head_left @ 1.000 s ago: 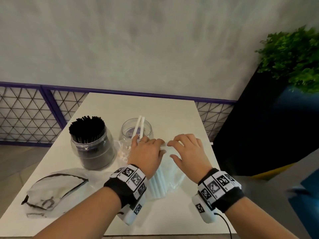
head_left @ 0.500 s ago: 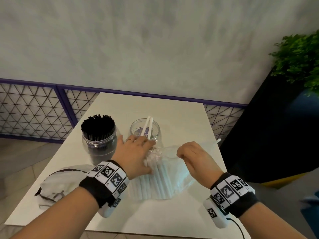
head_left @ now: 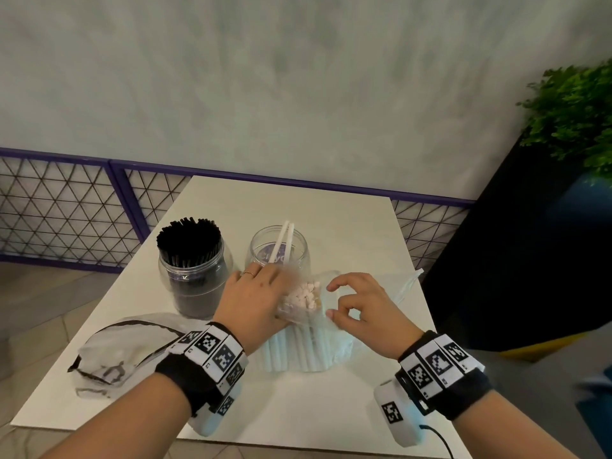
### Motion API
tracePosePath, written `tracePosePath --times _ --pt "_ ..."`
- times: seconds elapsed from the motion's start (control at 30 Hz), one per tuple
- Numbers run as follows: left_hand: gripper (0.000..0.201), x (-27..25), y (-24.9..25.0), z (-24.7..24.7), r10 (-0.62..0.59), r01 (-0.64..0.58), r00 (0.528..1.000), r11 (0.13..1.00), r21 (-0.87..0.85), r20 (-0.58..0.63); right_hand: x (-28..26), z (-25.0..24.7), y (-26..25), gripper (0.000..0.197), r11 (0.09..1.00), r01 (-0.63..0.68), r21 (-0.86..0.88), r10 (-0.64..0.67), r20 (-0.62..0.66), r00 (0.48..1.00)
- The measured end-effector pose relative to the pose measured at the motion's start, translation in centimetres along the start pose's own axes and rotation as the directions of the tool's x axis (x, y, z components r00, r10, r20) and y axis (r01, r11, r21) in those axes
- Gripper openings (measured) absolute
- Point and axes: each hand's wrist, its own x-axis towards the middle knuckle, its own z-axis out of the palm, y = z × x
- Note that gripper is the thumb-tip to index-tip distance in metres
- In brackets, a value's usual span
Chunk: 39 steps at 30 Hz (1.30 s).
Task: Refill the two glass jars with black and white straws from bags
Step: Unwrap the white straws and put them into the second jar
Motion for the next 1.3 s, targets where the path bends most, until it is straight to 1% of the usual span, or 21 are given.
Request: tracePosePath --times 0.07,0.1,0.17,0.23,0.33,0.4,0.47,0.53,0.6,0.67,0.73,0.77,0.83,0.93,1.0,1.03,1.07,1.13,1.23,1.27,1.3 --pt "0.076 -0.1 0.1 0.1 -0.006 0.006 1.0 1.0 0.008 -0.029 0.1 0.5 0.2 0.024 1.0 -0.027 -0.001 0.027 -0.012 1.0" --pt "0.076 -0.1 0.2 0.2 -0.011 0.012 0.999 1.0 0.018 -0.036 0.1 0.7 0.2 0.027 0.999 -0.036 0.001 0.037 -0.013 0.999" --pt "0.077 -0.1 0.3 0.2 -0.02 0.021 0.999 0.999 0.042 -0.038 0.2 1.2 0.0 0.061 1.0 -0.031 0.001 0.031 -0.02 0.999" --pt "0.077 0.0 0.6 0.2 -0.031 0.032 0.999 0.999 0.04 -0.039 0.3 1.8 -0.4 0.085 0.999 -0.032 -0.017 0.032 -0.019 0.999" --pt "0.076 -0.1 0.8 0.2 -0.043 0.043 0.999 0.999 -0.027 -0.013 0.7 2.6 -0.9 0.104 0.995 -0.099 0.012 0.099 0.019 0.995" --pt "0.075 -0.2 0.7 -0.2 0.001 0.003 0.999 0.996 -0.09 0.042 1.1 3.1 -1.2 0.11 0.987 -0.158 0.033 0.157 0.035 0.987" --pt "0.073 -0.2 0.1 -0.9 0.06 -0.037 0.99 0.985 -0.169 0.131 1.3 3.5 -1.4 0.112 0.98 -0.195 0.035 0.194 0.046 0.98" --pt "0.07 -0.1 -1.2 -1.8 0.073 -0.012 0.971 0.967 -0.255 0.228 1.3 3.8 -1.4 0.114 0.972 -0.228 0.054 0.225 0.055 0.973" --pt "0.063 -0.1 -2.6 -2.9 0.065 0.025 0.959 0.951 -0.307 0.277 1.2 3.9 -1.2 0.115 0.958 -0.265 0.113 0.259 0.072 0.963" --pt "0.049 0.0 -3.6 -3.6 0.057 0.039 0.957 0.947 -0.319 0.285 1.2 3.8 -1.0 0.119 0.936 -0.295 0.194 0.285 0.078 0.955" --pt "0.035 -0.2 -4.2 -3.8 0.034 0.042 0.97 0.952 -0.305 0.242 1.3 3.7 -1.0 0.123 0.91 -0.318 0.267 0.309 0.075 0.948" --pt "0.029 -0.4 -4.2 -3.7 0.017 0.043 0.98 0.955 -0.294 0.2 1.3 3.7 -1.0 0.125 0.9 -0.323 0.293 0.316 0.071 0.946" --pt "0.022 -0.9 -4.1 -3.2 -0.006 0.026 0.997 0.965 -0.263 0.076 1.4 3.7 -1.0 0.128 0.889 -0.325 0.321 0.322 0.064 0.945" --pt "0.023 -1.6 -3.4 -2.0 -0.014 -0.003 0.997 0.977 -0.214 -0.077 1.4 3.6 -1.1 0.128 0.878 -0.336 0.34 0.335 0.063 0.94" --pt "0.023 -2.1 -2.9 -1.3 -0.043 0.015 0.99 0.98 -0.201 -0.135 1.4 3.6 -1.3 0.127 0.877 -0.341 0.338 0.343 0.056 0.938" --pt "0.022 -2.3 -2.6 -1.0 -0.057 0.027 0.988 0.979 -0.204 -0.143 1.3 3.6 -1.3 0.126 0.879 -0.341 0.332 0.345 0.049 0.937" --pt "0.02 -2.6 -2.6 -0.7 -0.067 0.038 0.989 0.978 -0.203 -0.133 1.3 3.6 -1.3 0.125 0.883 -0.34 0.324 0.347 0.04 0.937" --pt "0.016 -3.0 -2.7 -0.4 -0.068 0.055 0.996 0.977 -0.205 -0.059 1.2 3.7 -1.4 0.122 0.889 -0.341 0.306 0.35 0.027 0.936" --pt "0.042 -3.2 -3.1 -0.1 -0.083 0.101 0.994 0.948 -0.301 0.074 1.0 3.9 -1.3 0.118 0.893 -0.335 0.302 0.349 0.009 0.937" --pt "0.046 -3.1 -3.1 -0.3 -0.099 0.13 0.99 0.927 -0.352 0.105 1.0 3.9 -1.3 0.116 0.891 -0.334 0.306 0.35 0.002 0.937" --pt "0.043 -3.1 -3.1 -0.3 -0.115 0.152 0.987 0.903 -0.402 0.114 1.0 3.9 -1.3 0.114 0.89 -0.334 0.31 0.352 -0.002 0.936"
